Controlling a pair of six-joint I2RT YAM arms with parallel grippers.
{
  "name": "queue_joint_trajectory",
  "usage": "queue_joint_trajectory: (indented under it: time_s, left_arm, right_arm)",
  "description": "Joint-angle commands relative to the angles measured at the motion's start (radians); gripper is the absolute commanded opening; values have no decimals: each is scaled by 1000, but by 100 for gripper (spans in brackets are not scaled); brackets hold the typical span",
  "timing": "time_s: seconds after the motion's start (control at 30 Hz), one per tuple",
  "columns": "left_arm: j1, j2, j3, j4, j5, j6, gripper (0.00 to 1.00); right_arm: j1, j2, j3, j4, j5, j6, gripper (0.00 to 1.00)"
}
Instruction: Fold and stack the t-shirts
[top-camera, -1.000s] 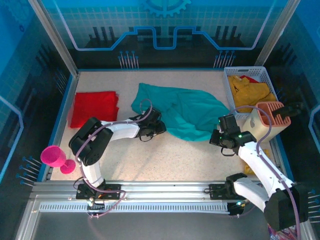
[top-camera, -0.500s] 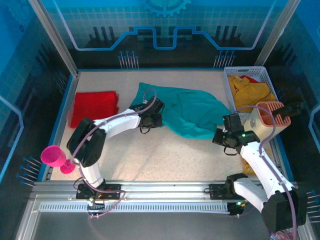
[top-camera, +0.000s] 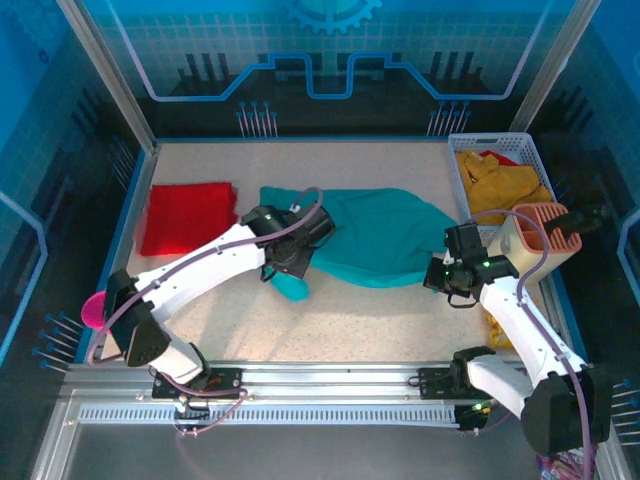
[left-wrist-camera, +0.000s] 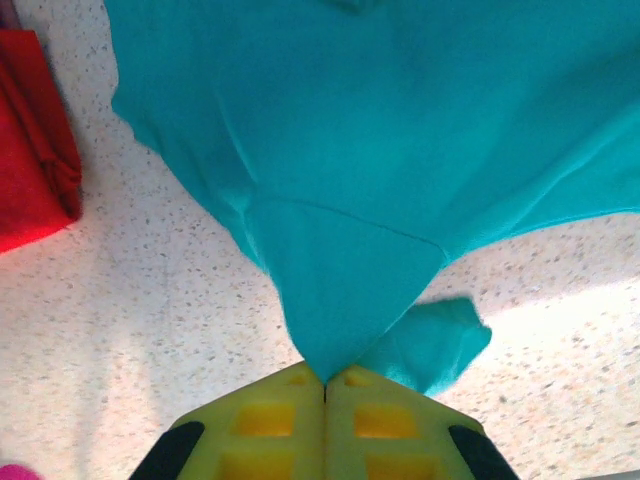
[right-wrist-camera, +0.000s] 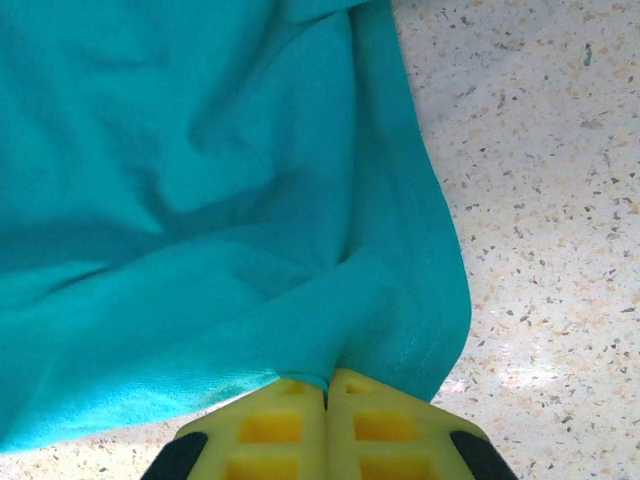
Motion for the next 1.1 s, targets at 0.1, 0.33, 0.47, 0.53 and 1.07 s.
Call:
queue_joint_trajectory:
  time_s: [0.1,0.33,0.47,0.53,1.07]
  left_arm:
    - [-20,295,202,20,-67,193,2]
    - [-41,575,442,-47,-25,246,53]
    - [-28,451,303,26,10,162,71]
    - [-15,346,200,77,76,103,72]
    - [97,-204,-770,1055,449,-801,62]
  right_arm:
    - [-5,1,16,-30,7,-10,0]
    - [1,14,11,-27,22,-7,0]
    - [0,23,5,-9,22,-8,0]
    - [0,34,4,-3,19,-9,0]
    - [0,29,-46,45,-5,7,0]
